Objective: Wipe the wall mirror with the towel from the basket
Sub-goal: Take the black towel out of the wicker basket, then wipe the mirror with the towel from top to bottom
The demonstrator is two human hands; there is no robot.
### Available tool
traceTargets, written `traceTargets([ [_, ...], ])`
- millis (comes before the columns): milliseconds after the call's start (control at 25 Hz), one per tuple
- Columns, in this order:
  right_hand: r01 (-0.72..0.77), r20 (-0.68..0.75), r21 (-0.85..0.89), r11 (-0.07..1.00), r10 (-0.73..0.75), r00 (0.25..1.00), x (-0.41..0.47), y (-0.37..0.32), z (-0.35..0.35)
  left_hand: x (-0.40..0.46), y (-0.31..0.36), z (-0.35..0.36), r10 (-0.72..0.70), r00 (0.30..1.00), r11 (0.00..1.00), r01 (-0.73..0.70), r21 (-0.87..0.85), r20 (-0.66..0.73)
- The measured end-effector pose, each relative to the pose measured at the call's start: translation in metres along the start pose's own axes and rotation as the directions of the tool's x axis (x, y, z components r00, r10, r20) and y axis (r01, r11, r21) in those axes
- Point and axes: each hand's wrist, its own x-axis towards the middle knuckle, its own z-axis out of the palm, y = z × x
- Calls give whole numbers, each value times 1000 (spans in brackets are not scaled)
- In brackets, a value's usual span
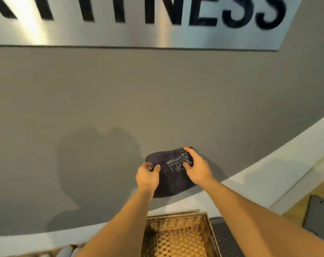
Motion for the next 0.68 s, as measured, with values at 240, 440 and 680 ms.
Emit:
traceTargets([
  [240,189,-265,-18,982,-187,946,-42,-179,-155,-90,207,-65,327,945,936,-325,-133,-4],
  [440,313,-431,-72,947,-313,846,-91,-263,-275,-160,337,-86,572,819,809,-558,-185,30],
  [680,292,-626,-166,942,-330,707,-154,-286,-402,-243,437,-38,755,644,648,-705,-288,122],
])
